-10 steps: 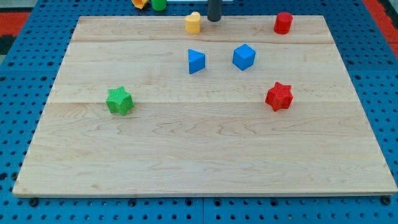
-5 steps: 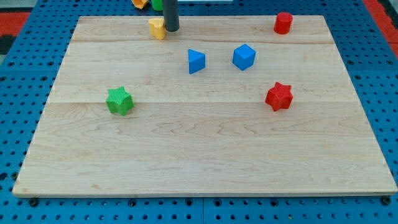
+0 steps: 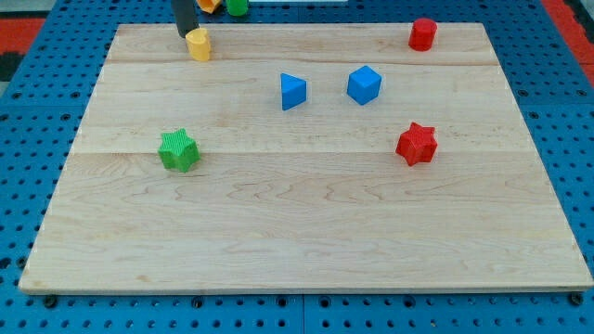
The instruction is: Push the yellow heart closer to blue cube
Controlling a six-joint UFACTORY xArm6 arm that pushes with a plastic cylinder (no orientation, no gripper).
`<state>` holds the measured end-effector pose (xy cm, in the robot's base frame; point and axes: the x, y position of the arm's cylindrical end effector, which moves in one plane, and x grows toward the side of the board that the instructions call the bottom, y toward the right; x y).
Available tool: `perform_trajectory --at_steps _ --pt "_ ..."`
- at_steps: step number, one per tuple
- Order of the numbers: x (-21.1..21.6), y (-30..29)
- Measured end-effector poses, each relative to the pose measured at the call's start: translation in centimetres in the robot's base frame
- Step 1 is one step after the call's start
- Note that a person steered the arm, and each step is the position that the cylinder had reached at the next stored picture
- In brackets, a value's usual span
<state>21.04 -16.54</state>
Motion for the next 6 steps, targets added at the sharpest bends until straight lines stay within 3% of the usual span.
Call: perform_trajectory --at_steps 2,3,4,6 --pt "0.1 2.2" --pt "2.4 0.8" --pt "7.9 0.7" --pt "7.9 6.9"
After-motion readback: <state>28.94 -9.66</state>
